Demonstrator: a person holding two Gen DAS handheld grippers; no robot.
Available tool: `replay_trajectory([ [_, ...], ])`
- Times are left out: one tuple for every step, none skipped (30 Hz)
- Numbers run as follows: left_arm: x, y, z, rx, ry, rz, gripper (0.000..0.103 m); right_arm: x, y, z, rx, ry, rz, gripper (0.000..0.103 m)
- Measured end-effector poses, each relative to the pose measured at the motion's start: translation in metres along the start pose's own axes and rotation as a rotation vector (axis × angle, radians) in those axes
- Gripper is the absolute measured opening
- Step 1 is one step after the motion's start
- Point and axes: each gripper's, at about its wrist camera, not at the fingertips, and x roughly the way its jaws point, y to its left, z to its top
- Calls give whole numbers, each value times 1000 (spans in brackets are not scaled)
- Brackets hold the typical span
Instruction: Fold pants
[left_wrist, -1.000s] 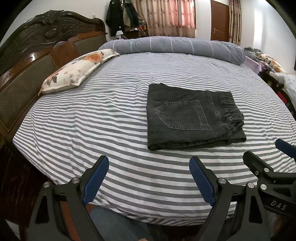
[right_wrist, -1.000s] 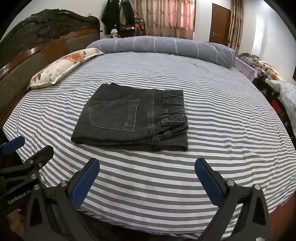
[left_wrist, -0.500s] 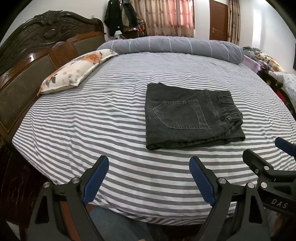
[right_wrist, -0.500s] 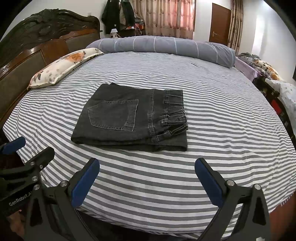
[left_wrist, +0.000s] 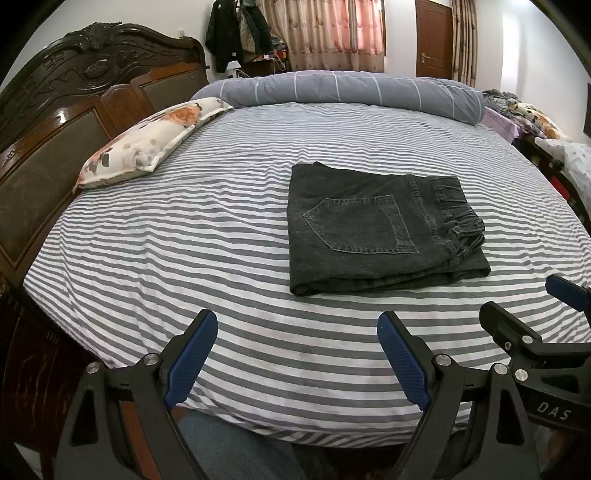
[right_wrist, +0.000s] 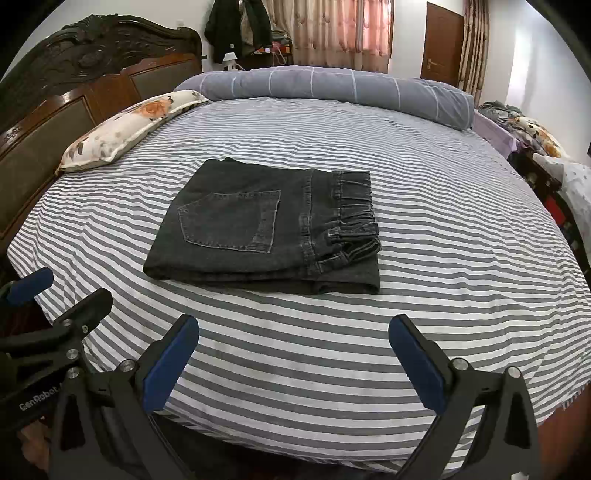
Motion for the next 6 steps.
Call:
replay_trajectory([
  [0,0,0,1,1,2,88,1,0,0,1,1,2,102],
  [0,0,0,0,1,1,88,1,-1,0,4,2,2,102],
  [0,0,0,-1,1,0,88,1,-1,-1,6,3,3,102],
  [0,0,0,-2,1,-1,88,1,-1,-1,8,4,6,102],
  [0,0,0,-1,-1,1,88,1,-1,-1,8,5,7,102],
  [0,1,0,0,0,4,88,2,-1,-1,9,7,7,102],
])
